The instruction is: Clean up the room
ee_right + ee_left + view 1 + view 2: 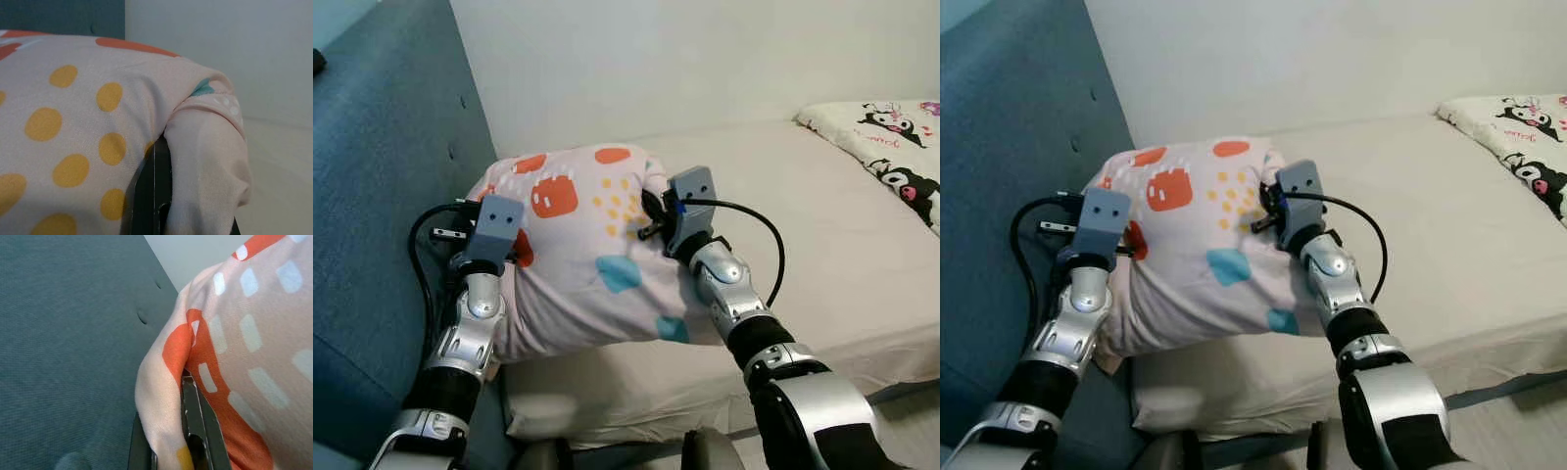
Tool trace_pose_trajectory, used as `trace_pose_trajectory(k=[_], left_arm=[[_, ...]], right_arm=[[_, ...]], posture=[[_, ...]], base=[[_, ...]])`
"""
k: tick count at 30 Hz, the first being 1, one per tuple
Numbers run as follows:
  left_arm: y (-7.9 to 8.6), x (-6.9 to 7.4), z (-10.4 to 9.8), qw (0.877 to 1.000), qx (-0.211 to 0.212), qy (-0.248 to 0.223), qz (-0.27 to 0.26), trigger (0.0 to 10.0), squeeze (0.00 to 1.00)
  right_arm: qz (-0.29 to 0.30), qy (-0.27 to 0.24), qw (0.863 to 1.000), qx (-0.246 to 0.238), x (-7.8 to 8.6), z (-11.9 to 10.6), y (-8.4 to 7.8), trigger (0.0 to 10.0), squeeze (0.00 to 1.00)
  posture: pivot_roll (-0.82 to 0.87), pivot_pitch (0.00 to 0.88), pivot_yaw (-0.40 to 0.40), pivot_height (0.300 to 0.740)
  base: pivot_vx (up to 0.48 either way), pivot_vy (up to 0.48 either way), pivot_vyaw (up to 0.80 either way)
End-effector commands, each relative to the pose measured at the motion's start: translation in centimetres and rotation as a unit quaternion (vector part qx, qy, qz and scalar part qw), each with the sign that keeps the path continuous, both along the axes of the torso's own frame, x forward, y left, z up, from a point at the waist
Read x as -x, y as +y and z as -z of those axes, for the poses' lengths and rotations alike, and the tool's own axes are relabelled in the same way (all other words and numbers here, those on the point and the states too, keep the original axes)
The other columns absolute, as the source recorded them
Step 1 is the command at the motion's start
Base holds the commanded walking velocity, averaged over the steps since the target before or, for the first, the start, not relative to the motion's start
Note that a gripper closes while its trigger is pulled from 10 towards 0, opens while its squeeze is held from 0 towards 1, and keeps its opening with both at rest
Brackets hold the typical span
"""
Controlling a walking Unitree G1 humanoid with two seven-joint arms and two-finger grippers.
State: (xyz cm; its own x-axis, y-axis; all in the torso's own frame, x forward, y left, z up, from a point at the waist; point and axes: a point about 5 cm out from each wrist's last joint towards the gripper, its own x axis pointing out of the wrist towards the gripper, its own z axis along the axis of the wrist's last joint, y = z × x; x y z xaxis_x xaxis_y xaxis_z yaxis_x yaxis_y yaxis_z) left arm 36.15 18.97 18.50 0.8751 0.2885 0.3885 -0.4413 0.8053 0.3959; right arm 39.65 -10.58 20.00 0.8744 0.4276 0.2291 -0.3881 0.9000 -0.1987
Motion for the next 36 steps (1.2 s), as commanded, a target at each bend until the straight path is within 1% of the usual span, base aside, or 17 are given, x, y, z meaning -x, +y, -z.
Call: trace_pose_trajectory(k=[1,2,3,6,7,9,10,11,12,14,15,20,23,25,29,33,36], left_arm=[[0.7,0.2,2.0,0.999,-0.021,0.024,-0.025,10.0,0.0],[-0.4,0.4,4.0,0.998,-0.021,0.062,-0.006,10.0,0.0],[-0.4,0.4,4.0,0.998,-0.021,0.062,-0.006,10.0,0.0],[-2.6,1.2,7.8,0.991,-0.028,0.128,0.018,10.0,0.0],[-3.7,1.8,9.4,0.987,-0.039,0.154,0.022,10.0,0.0],[-4.1,2.0,9.8,0.986,-0.044,0.158,0.028,10.0,0.0],[-4.5,2.3,10.4,0.985,-0.038,0.165,0.03,10.0,0.0],[-4.5,2.3,10.4,0.985,-0.038,0.165,0.03,10.0,0.0],[-5.0,2.7,11.1,0.984,-0.016,0.177,0.026,10.0,0.0],[-5.3,3.0,11.6,0.983,-0.006,0.183,0.028,10.0,0.0],[-5.9,3.3,12.1,0.981,0.008,0.189,0.035,10.0,0.0],[-6.3,3.3,12.1,0.981,0.026,0.186,0.041,10.0,0.0],[-6.6,3.0,11.4,0.982,0.059,0.17,0.05,10.0,0.0],[-6.7,2.7,10.9,0.984,0.071,0.157,0.05,10.0,0.0],[-6.6,2.4,10.4,0.985,0.073,0.147,0.048,10.0,0.0],[-6.5,1.5,8.6,0.99,0.069,0.114,0.047,10.0,0.0],[-6.4,1.2,8.1,0.992,0.065,0.103,0.044,10.0,0.0]], right_arm=[[0.021,0.036,0.999,0.013,0.6,2.8,-0.8,10.0,0.0],[0.029,0.059,0.998,0.015,1.0,4.3,-1.1,10.0,0.0],[0.029,0.059,0.998,0.015,1.0,4.3,-1.1,10.0,0.0],[0.047,0.11,0.993,0.013,2.0,7.3,-1.8,10.0,0.0],[0.056,0.138,0.989,0.013,2.7,8.9,-2.3,10.0,0.0],[0.059,0.147,0.987,0.014,2.9,9.4,-2.4,10.0,0.0],[0.063,0.157,0.986,0.016,3.1,10.0,-2.6,10.0,0.0],[0.063,0.157,0.986,0.016,3.1,10.0,-2.6,10.0,0.0],[0.072,0.166,0.983,0.015,3.4,10.5,-2.9,10.0,0.0],[0.077,0.171,0.982,0.012,3.5,10.8,-3.1,10.0,0.0],[0.083,0.176,0.981,0.005,3.6,11.0,-3.4,10.0,0.0],[0.084,0.176,0.981,0.005,3.7,11.1,-3.6,10.0,0.0],[0.081,0.171,0.982,0.007,3.7,10.9,-3.8,10.0,0.0],[0.081,0.163,0.983,0.007,3.5,10.6,-3.9,10.0,0.0],[0.083,0.156,0.984,0.006,3.4,10.3,-3.9,10.0,0.0],[0.085,0.145,0.986,0.009,2.9,9.5,-3.9,10.0,0.0],[0.087,0.141,0.986,0.018,2.8,9.3,-3.9,10.0,0.0]], posture=[[0.08,0.213,0.002,0.612],[0.08,0.222,0.002,0.612],[0.08,0.222,0.002,0.612],[0.07,0.239,0.007,0.612],[0.07,0.241,0.007,0.612],[0.06,0.244,0.008,0.612],[0.06,0.244,0.011,0.612],[0.06,0.244,0.011,0.612],[0.06,0.246,0.013,0.612],[0.06,0.246,0.013,0.612],[0.06,0.246,0.015,0.612],[0.06,0.244,0.016,0.612],[0.07,0.245,0.017,0.612],[0.07,0.246,0.015,0.612],[0.07,0.246,0.014,0.612],[0.08,0.251,0.013,0.612],[0.08,0.251,0.013,0.612]], base=[[0.0,0.0,0.0],[0.0,0.0,0.0],[0.0,0.0,0.0],[0.0,0.0,0.0],[0.0,0.0,0.0],[0.0,0.0,0.0],[0.0,0.0,0.0],[0.0,0.0,0.0],[0.0,0.0,0.0],[0.0,0.0,0.0],[0.0,0.0,0.0],[0.0,0.0,0.0],[0.0,0.0,0.0],[0.0,0.0,0.0],[0.0,0.0,0.0],[0.0,0.0,0.0],[0.0,0.0,0.0]])
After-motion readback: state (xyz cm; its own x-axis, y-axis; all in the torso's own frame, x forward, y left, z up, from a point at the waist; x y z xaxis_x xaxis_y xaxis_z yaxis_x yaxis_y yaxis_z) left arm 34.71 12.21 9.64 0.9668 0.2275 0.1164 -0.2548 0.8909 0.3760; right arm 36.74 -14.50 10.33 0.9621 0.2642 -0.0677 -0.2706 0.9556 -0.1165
